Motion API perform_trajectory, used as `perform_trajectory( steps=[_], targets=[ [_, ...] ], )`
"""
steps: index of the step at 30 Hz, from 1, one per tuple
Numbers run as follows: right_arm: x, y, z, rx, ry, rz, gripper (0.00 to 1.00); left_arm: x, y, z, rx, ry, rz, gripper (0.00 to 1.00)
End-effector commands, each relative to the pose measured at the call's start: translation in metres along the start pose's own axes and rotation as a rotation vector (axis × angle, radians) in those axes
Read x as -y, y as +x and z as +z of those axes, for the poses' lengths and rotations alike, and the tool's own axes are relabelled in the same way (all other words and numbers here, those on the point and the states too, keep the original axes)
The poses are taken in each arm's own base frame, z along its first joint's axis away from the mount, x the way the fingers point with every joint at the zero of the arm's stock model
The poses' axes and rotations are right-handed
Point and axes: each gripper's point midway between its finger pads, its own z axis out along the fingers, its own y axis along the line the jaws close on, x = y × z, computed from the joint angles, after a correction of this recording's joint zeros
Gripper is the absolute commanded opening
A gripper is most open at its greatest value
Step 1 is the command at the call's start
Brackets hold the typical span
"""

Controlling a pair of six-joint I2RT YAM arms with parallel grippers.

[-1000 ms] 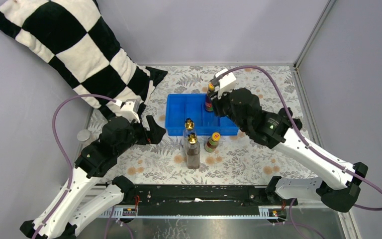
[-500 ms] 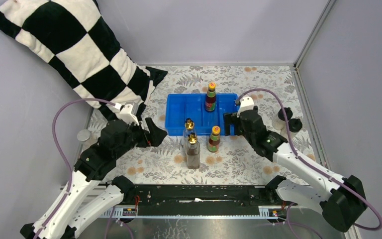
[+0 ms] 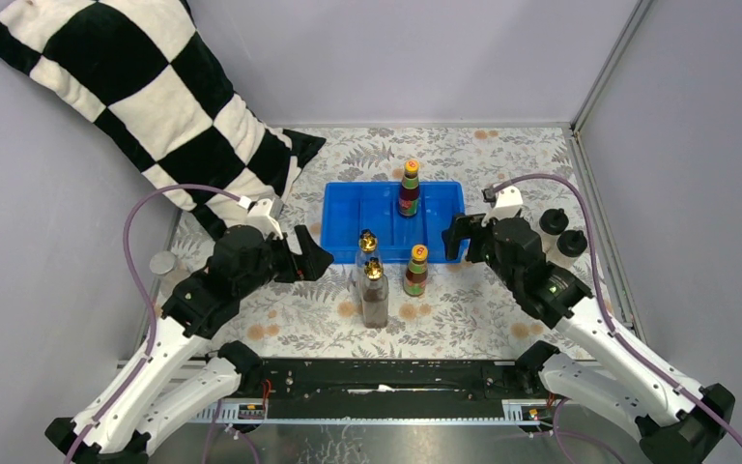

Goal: Organize the condiment bottles
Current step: Pick up the bottle from the center of the board.

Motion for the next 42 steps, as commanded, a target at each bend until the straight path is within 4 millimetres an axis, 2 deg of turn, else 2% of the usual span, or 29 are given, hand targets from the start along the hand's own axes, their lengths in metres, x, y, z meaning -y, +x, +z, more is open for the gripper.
perform_trajectory(
  steps=[1, 10, 13, 17, 24, 31, 36, 42],
  targets=[
    [0.008, 0.011, -0.018, -0.072, 0.029, 0.023, 0.96, 0.007, -0.004, 0.007, 0.012, 0.034, 0.014, 0.99],
    [-0.015, 0.036, -0.055, -0.244, -0.125, 0.074, 0.93, 0.011, -0.009, 0.010, 0.020, 0.044, 0.031, 0.99],
    [-0.026, 0.049, -0.060, -0.298, -0.198, 0.067, 0.92, 0.011, -0.008, 0.010, 0.020, 0.046, 0.032, 0.99],
    [-0.041, 0.055, -0.062, -0.334, -0.265, 0.059, 0.90, 0.012, -0.008, 0.010, 0.015, 0.051, 0.035, 0.99],
    [-0.061, 0.066, -0.048, -0.317, -0.270, -0.042, 0.91, 0.012, -0.007, 0.007, 0.018, 0.054, 0.035, 0.99],
    [-0.066, 0.058, -0.025, -0.128, -0.247, -0.058, 0.89, 0.011, -0.006, 0.005, 0.016, 0.052, 0.034, 0.99],
    [-0.061, 0.059, -0.005, -0.084, -0.186, -0.083, 0.86, 0.009, -0.006, 0.002, 0.018, 0.043, 0.041, 0.99],
    [-0.077, 0.047, 0.008, -0.026, -0.220, -0.074, 0.79, 0.007, -0.005, 0.002, 0.017, 0.039, 0.043, 0.99]
  ],
)
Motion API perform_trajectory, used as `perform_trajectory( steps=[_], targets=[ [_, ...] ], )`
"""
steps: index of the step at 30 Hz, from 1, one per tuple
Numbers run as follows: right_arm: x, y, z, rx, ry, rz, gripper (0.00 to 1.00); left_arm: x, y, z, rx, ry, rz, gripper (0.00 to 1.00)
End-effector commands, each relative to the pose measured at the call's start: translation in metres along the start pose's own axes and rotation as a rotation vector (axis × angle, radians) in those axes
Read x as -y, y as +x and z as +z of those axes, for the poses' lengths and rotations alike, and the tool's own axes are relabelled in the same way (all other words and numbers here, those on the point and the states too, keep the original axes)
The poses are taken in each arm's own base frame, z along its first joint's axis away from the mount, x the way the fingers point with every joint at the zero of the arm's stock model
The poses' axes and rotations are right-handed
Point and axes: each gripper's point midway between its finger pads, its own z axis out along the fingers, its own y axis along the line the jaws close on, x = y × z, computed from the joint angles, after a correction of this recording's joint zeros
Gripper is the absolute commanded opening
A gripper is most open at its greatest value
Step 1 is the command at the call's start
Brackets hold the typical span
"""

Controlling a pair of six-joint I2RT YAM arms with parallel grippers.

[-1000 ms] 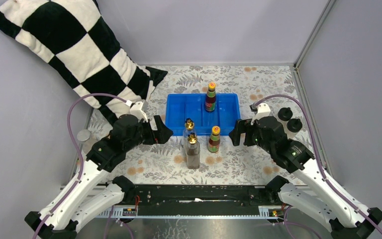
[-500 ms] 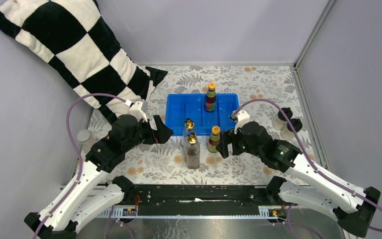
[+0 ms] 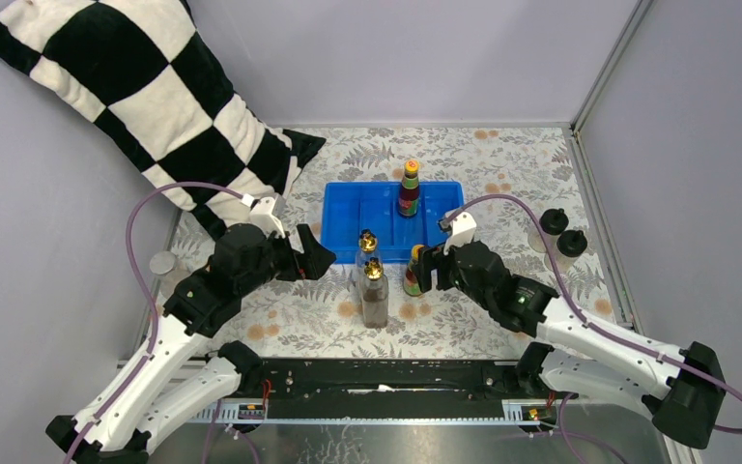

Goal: Organize the condiment bottles
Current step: Pick up the bottle from the center of the board.

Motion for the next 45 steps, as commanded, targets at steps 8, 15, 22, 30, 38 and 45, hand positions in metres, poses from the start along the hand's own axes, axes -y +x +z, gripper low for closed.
perform_trajectory(
  steps=[8, 15, 22, 30, 38, 45],
  targets=[
    [-0.022, -0.044, 0.019, 0.130, -0.046, 0.002, 0.71, -0.001, 0.000, -0.003, 0.013, 0.004, 0.028, 0.99],
    [-0.027, -0.048, 0.020, 0.135, -0.063, -0.001, 0.63, -0.001, 0.000, -0.004, 0.016, 0.005, 0.026, 0.99],
    [-0.031, -0.050, 0.023, 0.128, -0.080, -0.009, 0.48, -0.001, 0.001, -0.004, 0.014, 0.005, 0.025, 0.99],
    [-0.035, -0.044, 0.026, 0.095, -0.085, -0.026, 0.36, -0.002, 0.001, -0.005, 0.015, 0.003, 0.024, 0.99],
    [-0.036, -0.053, 0.021, 0.103, -0.072, -0.046, 0.36, -0.002, 0.001, -0.005, 0.014, 0.003, 0.022, 0.99],
    [-0.036, -0.070, 0.011, 0.110, -0.059, -0.069, 0.35, -0.002, 0.002, -0.005, 0.015, 0.003, 0.020, 0.99]
  ],
)
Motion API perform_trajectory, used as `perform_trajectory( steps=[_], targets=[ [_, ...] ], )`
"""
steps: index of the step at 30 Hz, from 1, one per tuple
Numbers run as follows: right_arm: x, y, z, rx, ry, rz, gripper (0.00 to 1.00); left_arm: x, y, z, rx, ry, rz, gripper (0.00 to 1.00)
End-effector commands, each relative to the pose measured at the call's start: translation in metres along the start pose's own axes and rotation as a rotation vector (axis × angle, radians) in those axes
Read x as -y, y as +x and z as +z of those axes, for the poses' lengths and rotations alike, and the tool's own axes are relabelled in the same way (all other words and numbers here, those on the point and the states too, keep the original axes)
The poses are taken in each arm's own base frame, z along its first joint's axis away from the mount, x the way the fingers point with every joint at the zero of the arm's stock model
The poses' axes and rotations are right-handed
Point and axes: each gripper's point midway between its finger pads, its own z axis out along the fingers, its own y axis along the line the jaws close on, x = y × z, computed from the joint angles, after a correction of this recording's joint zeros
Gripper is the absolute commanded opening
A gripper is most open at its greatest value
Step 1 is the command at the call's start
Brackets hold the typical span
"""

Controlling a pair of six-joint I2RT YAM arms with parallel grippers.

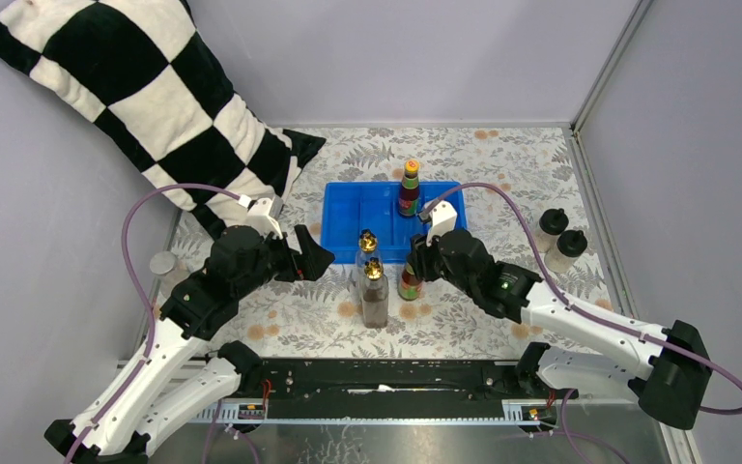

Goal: Organize the condiment bottles
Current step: Pick up the bottle from the center of the board, then place the bottle in the storage box.

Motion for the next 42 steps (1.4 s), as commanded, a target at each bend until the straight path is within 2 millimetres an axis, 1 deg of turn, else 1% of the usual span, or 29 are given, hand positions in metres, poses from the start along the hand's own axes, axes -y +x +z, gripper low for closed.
perform_trajectory(
  steps=[1, 10, 19, 27, 35, 42],
  targets=[
    [-0.011, -0.050, -0.012, 0.104, -0.020, 0.005, 0.35, -0.003, 0.004, -0.001, -0.003, -0.006, 0.014, 0.99],
    [-0.010, -0.074, -0.015, 0.127, 0.005, -0.031, 0.34, -0.003, 0.004, -0.002, -0.001, -0.005, 0.014, 0.99],
    [-0.008, -0.123, -0.020, 0.190, 0.057, -0.095, 0.33, -0.003, 0.003, -0.002, 0.001, -0.005, 0.015, 0.99],
    [-0.009, -0.158, -0.015, 0.228, 0.095, -0.145, 0.33, -0.003, 0.004, -0.003, 0.001, -0.002, 0.016, 0.99],
    [0.012, -0.178, -0.005, 0.251, 0.124, -0.110, 0.31, -0.002, 0.003, -0.003, 0.003, 0.000, 0.019, 0.99],
    [0.024, -0.185, 0.002, 0.261, 0.138, -0.095, 0.31, -0.002, 0.005, -0.002, -0.002, 0.000, 0.020, 0.99]
  ],
)
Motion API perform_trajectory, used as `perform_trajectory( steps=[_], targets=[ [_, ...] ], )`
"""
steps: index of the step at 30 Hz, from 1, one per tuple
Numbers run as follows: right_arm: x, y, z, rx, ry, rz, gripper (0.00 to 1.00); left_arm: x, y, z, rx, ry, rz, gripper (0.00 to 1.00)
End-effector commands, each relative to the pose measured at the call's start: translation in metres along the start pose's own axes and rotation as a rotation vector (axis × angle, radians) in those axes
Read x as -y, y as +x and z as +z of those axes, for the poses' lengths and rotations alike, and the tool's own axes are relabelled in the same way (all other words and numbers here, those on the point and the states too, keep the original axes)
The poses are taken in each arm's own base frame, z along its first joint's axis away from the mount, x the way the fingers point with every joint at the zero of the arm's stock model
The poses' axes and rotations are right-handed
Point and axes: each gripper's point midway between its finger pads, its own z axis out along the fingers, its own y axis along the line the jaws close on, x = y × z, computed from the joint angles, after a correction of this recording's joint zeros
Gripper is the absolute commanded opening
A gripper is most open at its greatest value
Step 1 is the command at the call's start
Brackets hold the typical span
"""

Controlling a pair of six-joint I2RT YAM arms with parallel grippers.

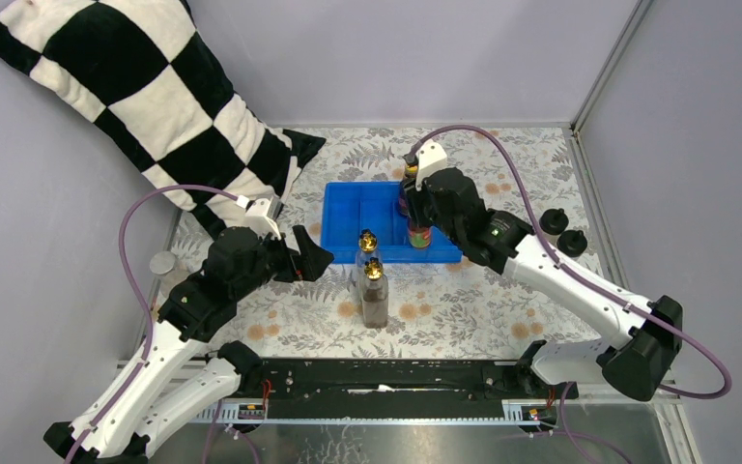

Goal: Organize the condiment bottles
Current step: Place the bottle in the storage box.

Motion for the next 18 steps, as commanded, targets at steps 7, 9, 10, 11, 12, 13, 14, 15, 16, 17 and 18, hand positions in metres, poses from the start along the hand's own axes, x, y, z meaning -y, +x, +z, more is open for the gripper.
perform_trajectory(
  steps=[7, 9, 10, 11, 12, 13, 14, 15, 16, 17, 18],
  targets=[
    [0.016, -0.076, 0.005, 0.232, -0.006, 0.103, 0.31, -0.004, 0.007, 0.000, -0.015, -0.008, 0.018, 0.99],
    [0.017, -0.075, 0.010, 0.235, -0.007, 0.112, 0.31, -0.004, 0.007, 0.001, -0.015, -0.010, 0.019, 0.99],
    [0.018, -0.075, 0.013, 0.236, -0.008, 0.117, 0.31, -0.004, 0.007, 0.000, -0.015, -0.008, 0.018, 0.99],
    [0.018, -0.074, 0.016, 0.238, -0.011, 0.124, 0.31, -0.004, 0.007, 0.001, -0.017, -0.009, 0.018, 0.99],
    [0.019, -0.073, 0.019, 0.235, -0.014, 0.130, 0.31, -0.004, 0.007, 0.001, -0.016, -0.008, 0.018, 0.99],
    [0.019, -0.070, 0.022, 0.226, -0.020, 0.134, 0.30, -0.004, 0.007, 0.001, -0.017, -0.010, 0.018, 0.99],
    [0.017, -0.076, 0.024, 0.250, -0.028, 0.144, 0.30, -0.004, 0.007, 0.001, -0.017, -0.009, 0.018, 0.99],
    [0.017, -0.076, 0.027, 0.253, -0.032, 0.148, 0.30, -0.004, 0.007, 0.001, -0.019, -0.011, 0.018, 0.99],
    [0.017, -0.075, 0.030, 0.252, -0.033, 0.150, 0.30, -0.004, 0.007, 0.001, -0.018, -0.012, 0.019, 0.99],
    [0.016, -0.073, 0.035, 0.247, -0.035, 0.150, 0.30, -0.004, 0.007, 0.002, -0.020, -0.011, 0.018, 0.99],
    [0.017, -0.072, 0.037, 0.243, -0.034, 0.153, 0.30, -0.004, 0.008, 0.002, -0.022, -0.012, 0.018, 0.99]
  ],
)
